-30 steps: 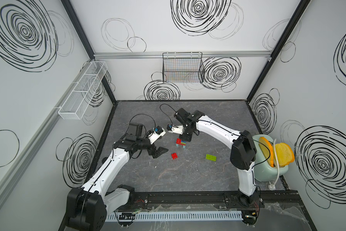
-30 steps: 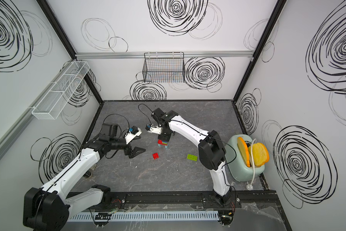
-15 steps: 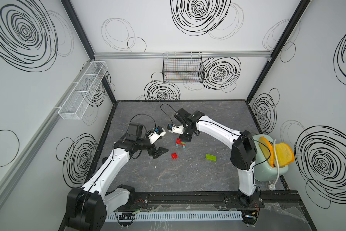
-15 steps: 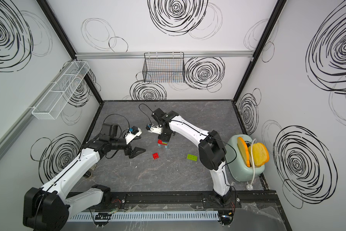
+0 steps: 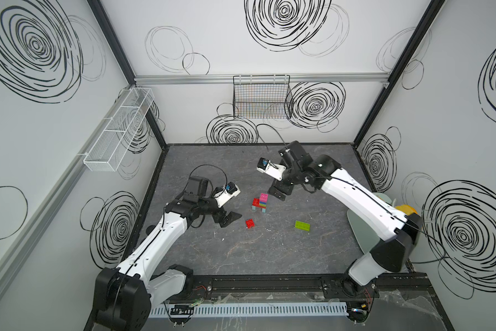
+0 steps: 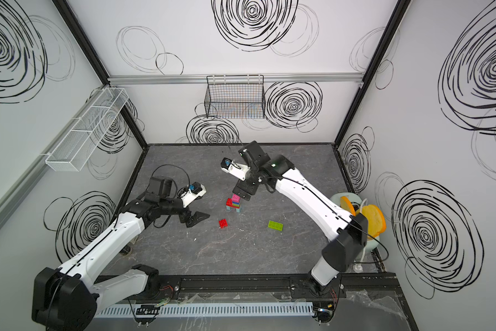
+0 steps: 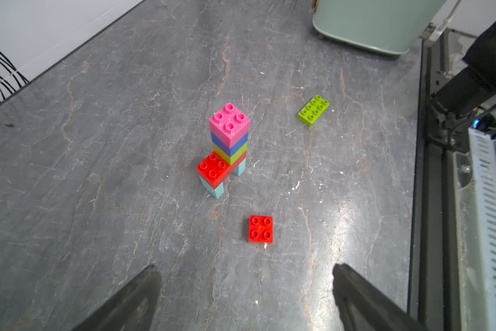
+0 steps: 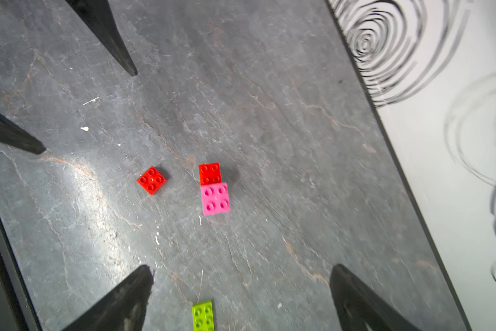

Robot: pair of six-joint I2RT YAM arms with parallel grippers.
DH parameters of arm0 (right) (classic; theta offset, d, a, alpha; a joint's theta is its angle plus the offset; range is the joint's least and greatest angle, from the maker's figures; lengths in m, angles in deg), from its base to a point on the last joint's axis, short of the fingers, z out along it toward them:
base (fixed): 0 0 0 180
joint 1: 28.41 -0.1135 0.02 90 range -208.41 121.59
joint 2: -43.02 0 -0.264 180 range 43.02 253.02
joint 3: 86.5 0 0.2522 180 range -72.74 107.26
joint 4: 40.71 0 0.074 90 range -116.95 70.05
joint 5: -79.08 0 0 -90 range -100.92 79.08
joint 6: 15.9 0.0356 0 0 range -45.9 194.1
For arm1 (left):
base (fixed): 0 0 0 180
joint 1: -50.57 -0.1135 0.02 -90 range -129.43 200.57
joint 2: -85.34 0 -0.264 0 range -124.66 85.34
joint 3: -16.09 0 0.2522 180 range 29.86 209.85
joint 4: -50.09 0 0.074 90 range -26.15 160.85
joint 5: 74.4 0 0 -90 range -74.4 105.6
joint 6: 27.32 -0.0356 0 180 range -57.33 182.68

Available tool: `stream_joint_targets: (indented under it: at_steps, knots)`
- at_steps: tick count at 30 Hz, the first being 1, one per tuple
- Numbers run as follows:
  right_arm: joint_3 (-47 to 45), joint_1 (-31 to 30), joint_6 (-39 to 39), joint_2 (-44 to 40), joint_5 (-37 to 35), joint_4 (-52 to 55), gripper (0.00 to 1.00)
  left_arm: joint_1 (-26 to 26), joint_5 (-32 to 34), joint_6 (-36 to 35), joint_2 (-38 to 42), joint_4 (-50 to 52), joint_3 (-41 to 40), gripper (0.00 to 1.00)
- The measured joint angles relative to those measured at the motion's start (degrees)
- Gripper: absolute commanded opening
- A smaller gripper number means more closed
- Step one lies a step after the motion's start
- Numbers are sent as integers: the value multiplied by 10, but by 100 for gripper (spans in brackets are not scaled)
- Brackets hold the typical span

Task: Assemble a giraffe with lego
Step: Pick up the lego brick from the center of the board.

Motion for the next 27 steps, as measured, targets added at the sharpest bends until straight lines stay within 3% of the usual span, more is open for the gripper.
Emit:
stream_joint_targets:
  at_steps: [6, 14, 20, 27]
  knots:
    - [-167, 84, 38, -180, -7, -96, 99, 83, 60, -57, -22, 14, 58, 98]
    - [-324, 151, 153, -342, -101, -200, 99, 207, 84, -100, -155, 37, 201, 98]
    - [-429, 163, 210, -443, -124, -257, 99, 289, 87, -120, -265, 43, 279, 99]
    - [-561, 167, 248, -595, -163, -301, 99, 338, 96, -132, -398, 32, 334, 96]
